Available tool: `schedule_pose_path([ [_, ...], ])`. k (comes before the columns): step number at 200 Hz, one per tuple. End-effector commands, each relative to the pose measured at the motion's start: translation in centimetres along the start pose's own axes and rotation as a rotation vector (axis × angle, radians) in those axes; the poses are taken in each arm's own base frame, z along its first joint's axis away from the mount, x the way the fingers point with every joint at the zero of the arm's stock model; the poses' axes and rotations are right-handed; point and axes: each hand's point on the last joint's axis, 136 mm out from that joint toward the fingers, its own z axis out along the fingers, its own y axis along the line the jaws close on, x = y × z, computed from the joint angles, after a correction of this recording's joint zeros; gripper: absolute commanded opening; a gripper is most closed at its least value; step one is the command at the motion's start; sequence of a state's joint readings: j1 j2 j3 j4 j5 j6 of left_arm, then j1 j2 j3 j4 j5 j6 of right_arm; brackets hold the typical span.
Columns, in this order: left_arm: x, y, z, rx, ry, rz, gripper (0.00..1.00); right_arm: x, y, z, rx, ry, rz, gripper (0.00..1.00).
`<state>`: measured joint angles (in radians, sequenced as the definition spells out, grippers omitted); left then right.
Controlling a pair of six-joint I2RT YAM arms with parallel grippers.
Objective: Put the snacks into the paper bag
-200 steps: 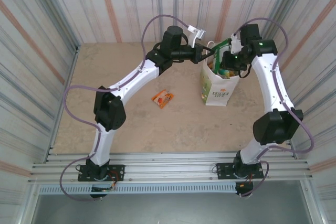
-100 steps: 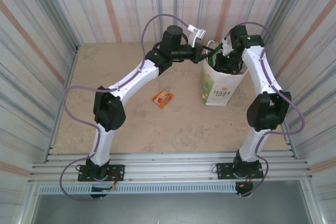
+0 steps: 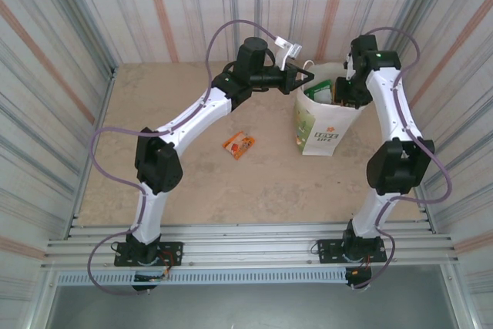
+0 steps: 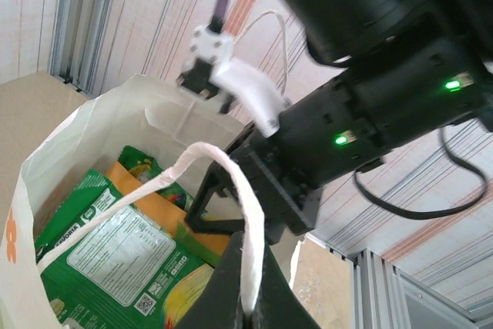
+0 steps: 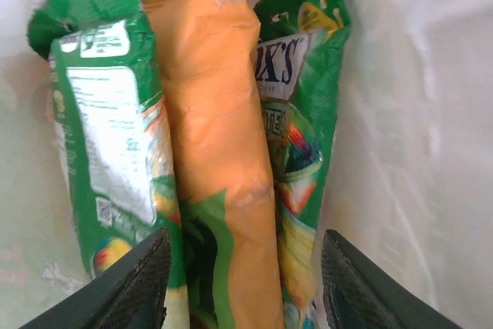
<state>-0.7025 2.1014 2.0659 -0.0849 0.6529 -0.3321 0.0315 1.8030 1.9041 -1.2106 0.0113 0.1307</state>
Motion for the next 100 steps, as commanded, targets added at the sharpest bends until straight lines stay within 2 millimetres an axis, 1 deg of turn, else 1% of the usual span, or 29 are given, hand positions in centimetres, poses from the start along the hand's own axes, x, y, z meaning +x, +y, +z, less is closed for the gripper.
schedule_pose_path([
  [1,-3.6,-3.5,-2.5,0.016,-0.071,0.091,0.01,-0.8,-0.1,-5.6,0.010,-0.149,0.005,0.56],
  [16,-3.8,-3.5,-2.8,0.006,-0.071,0.097,0.00,-0.7,0.6,-7.9,-0.043,-0.206,0.004,0.57],
  [29,-3.7,-3.5,-2.9,0.000,-0.066,0.101,0.00,-0.5,0.9,-10.3,-0.072,-0.273,0.014,0.58],
  [41,-3.7,-3.6,-3.1,-0.002,-0.065,0.105,0.00,-0.3,0.6,-12.2,-0.069,-0.335,0.023,0.60],
  [53,-3.6,-3.7,-3.2,-0.005,-0.062,0.108,0.00,0.0,-0.4,-13.7,-0.035,-0.382,0.039,0.61],
  [55,-3.6,-3.7,-3.2,-0.005,-0.062,0.108,0.00,0.4,-0.7,-13.1,-0.024,-0.364,0.041,0.61],
  [66,-3.5,-3.7,-3.2,-0.006,-0.062,0.109,0.00,1.1,-2.0,-13.1,0.015,-0.360,0.065,0.62],
  [85,-3.6,-3.8,-3.4,-0.006,-0.064,0.112,0.00,1.9,-4.0,-11.7,0.042,-0.318,0.117,0.62],
  [100,-3.6,-3.9,-3.4,-0.003,-0.064,0.115,0.00,2.1,-4.5,-10.1,0.003,-0.283,0.151,0.62],
])
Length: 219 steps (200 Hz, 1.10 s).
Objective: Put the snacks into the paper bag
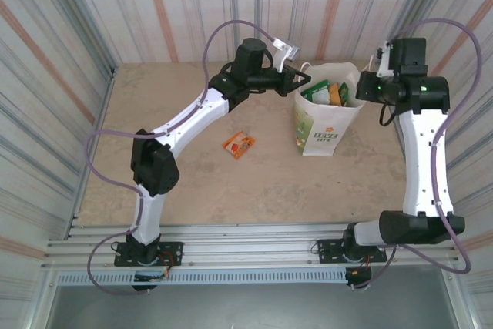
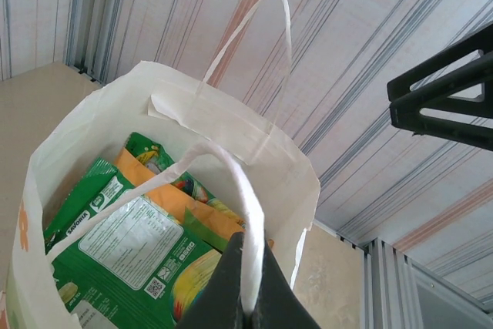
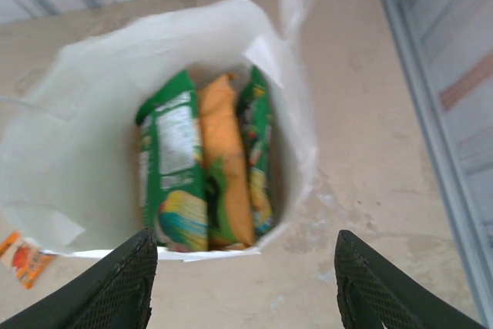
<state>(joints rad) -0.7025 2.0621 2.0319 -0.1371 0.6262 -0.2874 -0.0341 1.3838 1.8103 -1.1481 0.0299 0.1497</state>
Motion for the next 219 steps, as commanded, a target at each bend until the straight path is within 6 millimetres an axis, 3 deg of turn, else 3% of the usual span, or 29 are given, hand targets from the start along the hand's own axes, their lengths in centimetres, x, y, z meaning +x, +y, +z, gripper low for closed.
schedule_pose_path([
  [1,-4.2,-3.8,-2.9,0.032,-0.094,0.097,0.00,1.9,-1.7,3.8,0.018,0.107,0.068,0.62],
  [36,-4.2,-4.0,-2.8,0.045,-0.094,0.098,0.00,2.2,-0.8,7.9,-0.072,0.149,0.104,0.61],
  [68,-4.2,-4.2,-2.9,0.058,-0.090,0.101,0.00,1.9,-1.9,12.0,-0.011,0.185,0.099,0.59],
  [89,-4.2,-4.5,-2.9,0.064,-0.081,0.109,0.00,1.3,-1.4,13.7,-0.028,0.176,0.089,0.45],
  [107,-4.3,-4.4,-3.2,0.043,-0.074,0.122,0.00,0.8,0.4,13.5,-0.085,0.152,0.070,0.28],
  [135,-4.9,-3.8,-4.2,-0.036,-0.081,0.134,0.00,-0.1,3.1,11.6,-0.133,0.093,0.022,0.04],
  [176,-5.6,-3.8,-6.1,-0.125,-0.087,0.165,0.00,-0.9,5.6,9.0,-0.178,0.025,-0.004,0.01],
  [219,-4.8,-4.0,-7.9,-0.178,-0.067,0.191,0.00,0.2,8.1,9.5,-0.251,0.057,-0.003,0.01],
])
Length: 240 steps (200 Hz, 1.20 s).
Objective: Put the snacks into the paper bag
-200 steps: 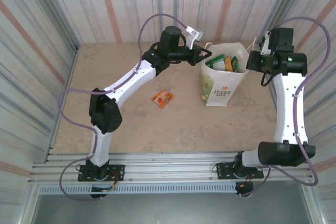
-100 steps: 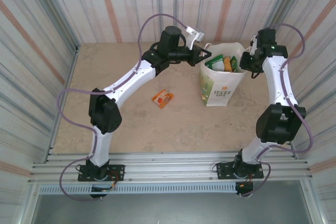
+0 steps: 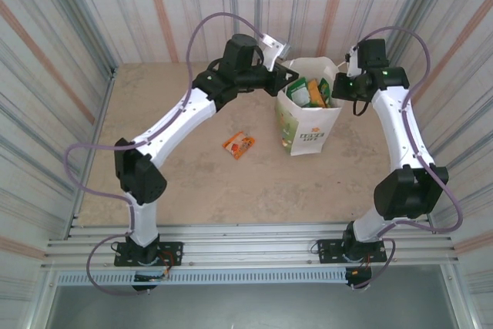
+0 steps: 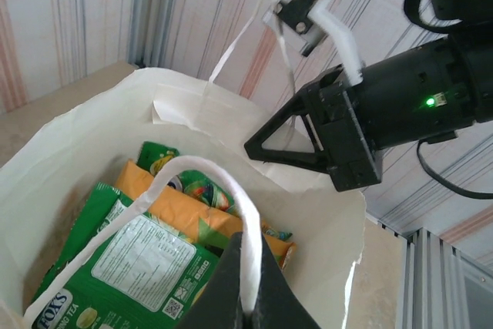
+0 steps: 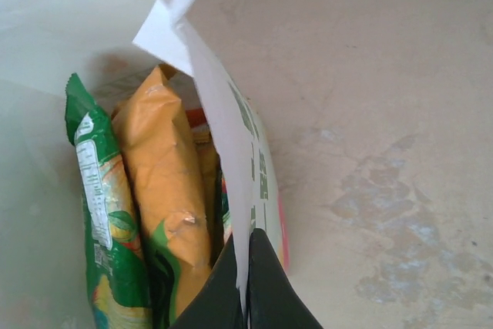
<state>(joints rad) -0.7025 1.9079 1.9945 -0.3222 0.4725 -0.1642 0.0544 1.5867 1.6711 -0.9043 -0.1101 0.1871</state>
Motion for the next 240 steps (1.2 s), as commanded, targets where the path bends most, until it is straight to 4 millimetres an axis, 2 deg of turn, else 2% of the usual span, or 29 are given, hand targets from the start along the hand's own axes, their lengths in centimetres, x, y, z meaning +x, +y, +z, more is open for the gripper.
schedule_pose_path([
  [1,-3.4,-2.1,-3.7,-0.021,-0.095,0.097,0.00,-1.3,2.2,-1.2,-0.072,-0.077,0.010,0.01],
  [29,-1.8,-1.4,-4.0,-0.054,-0.057,0.092,0.00,-0.4,3.3,-0.1,-0.093,-0.060,0.004,0.03],
  [45,-0.6,-0.8,-4.1,-0.069,-0.028,0.072,0.03,0.7,3.7,1.0,-0.100,-0.031,0.006,0.12],
  [57,0.5,-0.4,-4.1,-0.078,-0.008,0.054,0.11,1.6,4.4,1.6,-0.134,-0.003,-0.001,0.24],
  [73,1.4,-0.1,-4.6,-0.090,0.006,0.032,0.29,2.4,4.9,1.5,-0.163,0.020,-0.002,0.36],
  [90,1.7,-0.1,-5.4,-0.108,0.005,0.026,0.45,2.2,5.4,0.0,-0.183,-0.013,-0.010,0.46],
  [102,1.7,-0.1,-6.0,-0.123,0.003,0.031,0.51,1.9,6.3,-1.6,-0.226,-0.055,-0.027,0.49],
  [119,1.9,0.0,-6.9,-0.150,0.011,0.034,0.58,1.6,7.5,-3.8,-0.285,-0.108,-0.047,0.52],
  [148,2.0,0.1,-8.5,-0.184,0.010,0.016,0.69,1.8,7.7,-6.8,-0.298,-0.167,-0.059,0.58],
  [204,1.1,-0.4,-12.8,-0.242,-0.018,0.034,0.77,4.8,8.4,-10.6,-0.348,-0.202,-0.065,0.59],
  [225,2.2,0.1,-14.2,-0.268,0.004,0.013,0.77,6.4,8.4,-11.3,-0.372,-0.224,-0.041,0.58],
  [240,3.9,0.7,-15.0,-0.292,0.027,-0.015,0.75,7.9,8.7,-11.4,-0.404,-0.242,-0.038,0.56],
])
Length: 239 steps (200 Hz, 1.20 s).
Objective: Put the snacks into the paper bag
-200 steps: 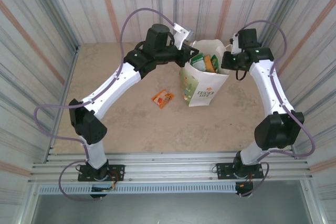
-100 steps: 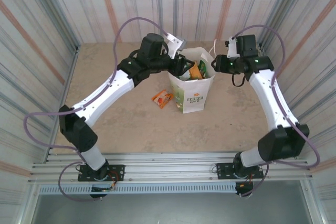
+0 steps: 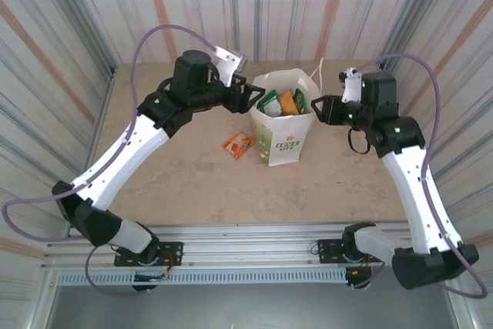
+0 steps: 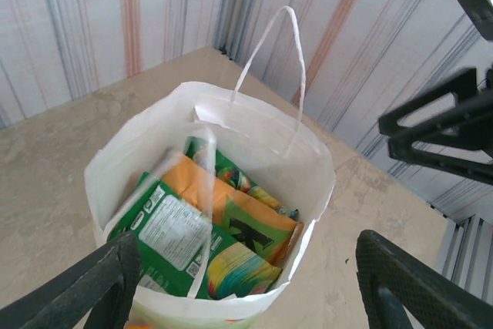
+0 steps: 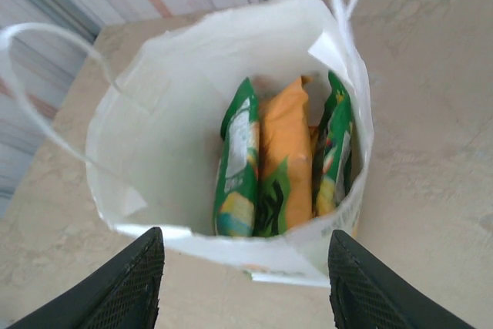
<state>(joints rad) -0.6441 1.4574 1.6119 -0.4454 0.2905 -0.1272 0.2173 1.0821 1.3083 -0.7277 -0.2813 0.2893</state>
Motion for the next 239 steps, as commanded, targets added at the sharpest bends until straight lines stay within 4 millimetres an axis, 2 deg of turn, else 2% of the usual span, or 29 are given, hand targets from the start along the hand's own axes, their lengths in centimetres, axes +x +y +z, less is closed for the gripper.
schedule_pose_path([
  [1,1.6,1.2,-2.3,-0.054,0.021,-0.012,0.75,1.6,1.0,-1.2,-0.054,-0.043,0.029,0.56],
  [20,4.1,2.1,-3.2,-0.063,0.054,-0.065,0.73,3.8,1.7,-1.2,-0.107,-0.063,0.003,0.55],
  [47,8.8,3.7,-3.8,-0.100,0.124,-0.140,0.73,6.4,1.7,-1.3,-0.136,-0.089,0.033,0.55],
  [74,14.6,6.1,-3.3,-0.151,0.247,-0.261,0.72,10.0,1.4,-0.5,-0.176,-0.029,0.056,0.55],
  [95,17.6,6.8,-2.4,-0.153,0.307,-0.308,0.72,12.1,0.6,0.0,-0.167,-0.003,0.080,0.54],
  [133,21.2,9.3,-0.7,-0.248,0.380,-0.348,0.69,14.4,-0.2,1.0,-0.180,-0.004,0.135,0.54],
  [165,24.2,11.4,0.5,-0.331,0.512,-0.332,0.68,15.1,-0.8,1.7,-0.173,-0.011,0.155,0.55],
  [185,25.8,12.1,2.0,-0.329,0.578,-0.337,0.66,15.6,-1.0,2.0,-0.170,0.001,0.157,0.55],
  [239,28.0,13.9,5.8,-0.330,0.652,-0.348,0.64,16.7,-1.4,2.5,-0.161,0.027,0.159,0.55],
])
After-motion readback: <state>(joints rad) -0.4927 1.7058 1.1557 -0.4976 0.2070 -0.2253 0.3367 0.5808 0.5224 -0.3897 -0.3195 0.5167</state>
